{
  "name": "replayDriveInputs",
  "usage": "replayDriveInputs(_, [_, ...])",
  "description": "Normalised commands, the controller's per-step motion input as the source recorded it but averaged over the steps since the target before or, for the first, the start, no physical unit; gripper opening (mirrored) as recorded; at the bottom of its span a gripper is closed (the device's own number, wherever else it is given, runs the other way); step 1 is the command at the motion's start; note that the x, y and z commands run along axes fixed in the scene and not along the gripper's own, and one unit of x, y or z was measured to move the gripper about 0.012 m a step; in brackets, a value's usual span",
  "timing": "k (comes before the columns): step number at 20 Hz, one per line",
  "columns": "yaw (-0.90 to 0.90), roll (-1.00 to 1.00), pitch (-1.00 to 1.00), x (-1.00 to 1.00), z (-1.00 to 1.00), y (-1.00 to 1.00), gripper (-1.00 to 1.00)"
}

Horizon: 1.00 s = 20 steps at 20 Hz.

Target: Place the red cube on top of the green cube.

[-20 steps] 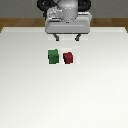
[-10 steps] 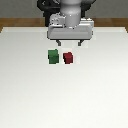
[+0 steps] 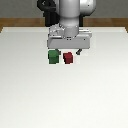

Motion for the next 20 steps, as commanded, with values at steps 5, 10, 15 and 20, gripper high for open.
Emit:
replayDriveInputs(5, [0.00,0.00,0.00,0.00,-0.40,0.00,1.00])
replayDriveInputs(10, [0.00,0.00,0.00,0.00,-0.40,0.00,1.00])
replayDriveInputs(15, [0.00,0.00,0.00,0.00,0.00,0.00,-1.00])
replayDriveInputs(20, [0.00,0.00,0.00,0.00,0.00,0.00,-1.00])
